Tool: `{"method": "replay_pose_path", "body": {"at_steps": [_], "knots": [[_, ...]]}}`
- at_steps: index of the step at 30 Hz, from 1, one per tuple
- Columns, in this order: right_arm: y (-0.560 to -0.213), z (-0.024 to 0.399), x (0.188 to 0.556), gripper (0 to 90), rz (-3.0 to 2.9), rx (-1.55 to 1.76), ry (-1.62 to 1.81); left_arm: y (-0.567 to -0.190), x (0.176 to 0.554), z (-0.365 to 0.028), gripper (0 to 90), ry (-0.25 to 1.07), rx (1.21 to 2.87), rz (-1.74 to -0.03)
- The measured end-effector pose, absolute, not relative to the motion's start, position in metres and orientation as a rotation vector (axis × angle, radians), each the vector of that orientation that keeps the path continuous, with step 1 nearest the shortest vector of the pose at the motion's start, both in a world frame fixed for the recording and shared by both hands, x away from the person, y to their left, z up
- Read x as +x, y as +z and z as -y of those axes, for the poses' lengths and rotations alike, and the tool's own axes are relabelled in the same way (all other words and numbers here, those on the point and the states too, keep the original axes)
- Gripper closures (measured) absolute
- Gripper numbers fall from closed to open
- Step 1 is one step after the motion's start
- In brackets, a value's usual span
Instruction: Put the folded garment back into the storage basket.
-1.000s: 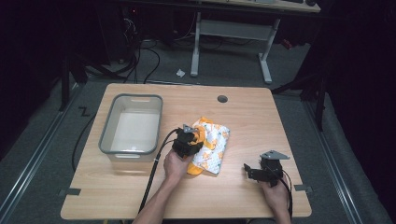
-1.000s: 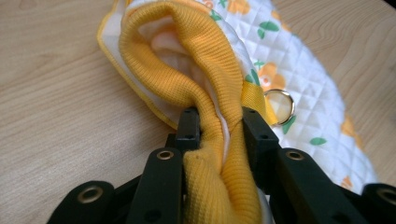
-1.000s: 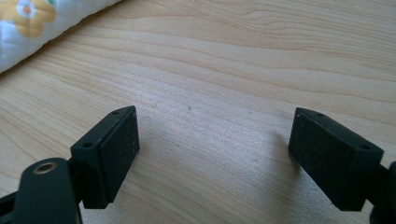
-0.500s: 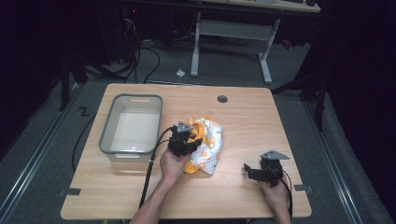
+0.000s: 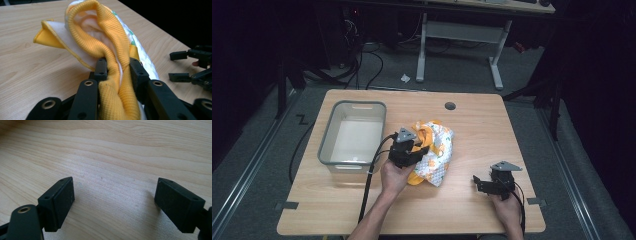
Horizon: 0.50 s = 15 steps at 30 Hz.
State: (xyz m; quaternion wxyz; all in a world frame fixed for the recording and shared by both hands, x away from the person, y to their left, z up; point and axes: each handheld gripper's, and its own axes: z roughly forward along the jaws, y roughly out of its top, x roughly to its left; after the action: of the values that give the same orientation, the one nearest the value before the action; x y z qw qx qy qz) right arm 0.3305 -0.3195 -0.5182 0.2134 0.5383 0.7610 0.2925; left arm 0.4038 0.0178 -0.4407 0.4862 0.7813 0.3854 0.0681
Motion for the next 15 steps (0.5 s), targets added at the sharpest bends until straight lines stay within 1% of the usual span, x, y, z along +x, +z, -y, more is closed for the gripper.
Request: {"method": "replay_pose_path", "body": {"at_steps": [15], "knots": [[-0.518,0.319,0.330,16.3,-2.113,1.493,0.812,-0.428,0.402,-0.041,71.8,0.162,1.853,-0.951]]}}
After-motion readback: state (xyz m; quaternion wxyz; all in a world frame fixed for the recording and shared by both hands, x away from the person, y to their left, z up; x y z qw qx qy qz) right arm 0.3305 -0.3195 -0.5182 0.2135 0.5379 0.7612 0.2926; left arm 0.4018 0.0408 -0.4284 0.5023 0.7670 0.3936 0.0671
